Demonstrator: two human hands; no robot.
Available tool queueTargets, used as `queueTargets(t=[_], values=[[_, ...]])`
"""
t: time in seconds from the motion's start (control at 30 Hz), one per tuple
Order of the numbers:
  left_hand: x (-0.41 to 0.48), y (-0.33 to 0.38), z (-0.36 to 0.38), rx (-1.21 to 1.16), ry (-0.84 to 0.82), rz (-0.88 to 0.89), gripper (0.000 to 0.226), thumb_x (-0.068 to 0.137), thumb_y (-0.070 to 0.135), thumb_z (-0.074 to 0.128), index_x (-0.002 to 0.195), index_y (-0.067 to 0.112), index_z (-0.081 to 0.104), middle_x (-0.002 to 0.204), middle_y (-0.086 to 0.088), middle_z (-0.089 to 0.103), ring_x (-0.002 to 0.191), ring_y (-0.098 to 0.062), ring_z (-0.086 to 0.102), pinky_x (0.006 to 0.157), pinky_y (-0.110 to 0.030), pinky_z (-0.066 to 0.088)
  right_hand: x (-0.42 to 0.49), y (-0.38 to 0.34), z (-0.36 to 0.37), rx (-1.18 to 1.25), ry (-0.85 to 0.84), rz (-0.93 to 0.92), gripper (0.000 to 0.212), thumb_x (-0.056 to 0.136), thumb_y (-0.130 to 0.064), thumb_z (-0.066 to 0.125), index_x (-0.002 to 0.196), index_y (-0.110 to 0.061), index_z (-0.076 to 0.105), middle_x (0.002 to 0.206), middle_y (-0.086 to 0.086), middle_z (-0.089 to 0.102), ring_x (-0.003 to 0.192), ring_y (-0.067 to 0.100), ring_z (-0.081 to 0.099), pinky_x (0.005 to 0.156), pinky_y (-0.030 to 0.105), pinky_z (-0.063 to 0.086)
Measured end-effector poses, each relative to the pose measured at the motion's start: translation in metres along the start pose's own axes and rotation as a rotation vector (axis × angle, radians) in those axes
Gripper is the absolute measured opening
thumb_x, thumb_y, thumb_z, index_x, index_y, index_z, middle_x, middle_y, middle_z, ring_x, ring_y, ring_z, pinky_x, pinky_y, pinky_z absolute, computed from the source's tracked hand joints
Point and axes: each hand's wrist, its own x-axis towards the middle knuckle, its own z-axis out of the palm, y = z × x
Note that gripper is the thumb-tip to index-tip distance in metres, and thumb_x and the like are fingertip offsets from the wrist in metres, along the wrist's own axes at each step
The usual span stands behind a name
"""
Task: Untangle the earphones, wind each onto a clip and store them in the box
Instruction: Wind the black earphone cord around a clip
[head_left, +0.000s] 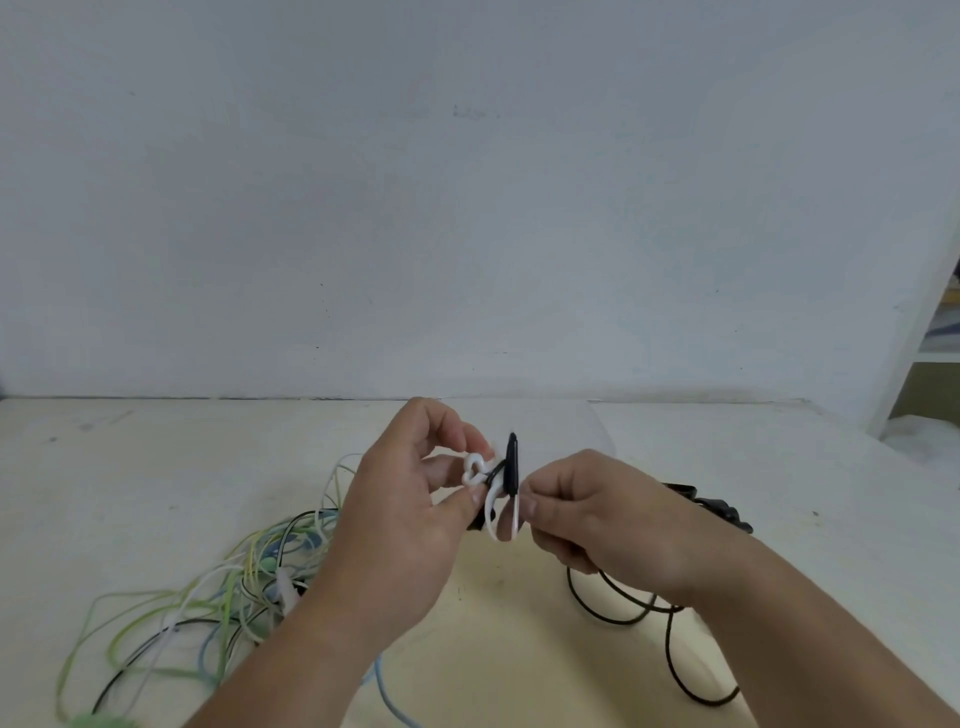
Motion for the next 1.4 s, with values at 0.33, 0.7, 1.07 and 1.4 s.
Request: queueTargets(t=[0.33,0.7,1.07,1.4], values=[[0.003,-0.007,-0.003,0.274,0.240,0.029,0.042,0.087,-0.006,0.065,0.082,0.031,0.048,0.095,0.018,0.067,0.074,-0.007,0.070,0.066,-0.042,0.058,-0.006,-0.005,0.002,-0.103,-0.184,-0.031,0.018,0.099,-0.020,0.058,0.092,-0.017,0.075,0.059,0.000,0.053,0.059,0.015,0.055,0.076,0.035,0.052],[-0.002,-0.003,0.002,0.567,0.199,0.150,0.035,0.084,0.000,0.065,0.083,0.032,0.049,0.083,0.013,0.066,0.083,0.001,0.062,0.061,-0.007,0.041,-0.012,-0.017,0.002,-0.147,-0.117,-0.179,0.021,0.095,-0.030,0.059,0.085,-0.021,0.075,0.068,0.020,0.043,0.065,0.035,0.044,0.061,0.038,0.040],[0.003,-0.007,0.001,0.080,0.286,-0.142,0.022,0.089,-0.003,0.066,0.087,0.013,0.051,0.088,0.002,0.071,0.060,-0.012,0.068,0.049,-0.015,0.046,-0.016,-0.019,-0.002,-0.103,-0.365,-0.040,0.022,0.097,-0.025,0.058,0.090,-0.017,0.078,0.074,0.021,0.045,0.071,0.020,0.043,0.069,0.027,0.046],[0.001,-0.010,-0.001,0.334,0.176,-0.072,0.040,0.087,-0.007,0.065,0.084,0.030,0.050,0.090,0.017,0.069,0.070,-0.012,0.069,0.064,-0.047,0.054,-0.017,-0.018,-0.017,0.074,-0.007,-0.136,0.026,0.094,-0.018,0.058,0.074,-0.015,0.075,0.047,-0.019,0.046,0.050,0.000,0.045,0.068,0.027,0.047]])
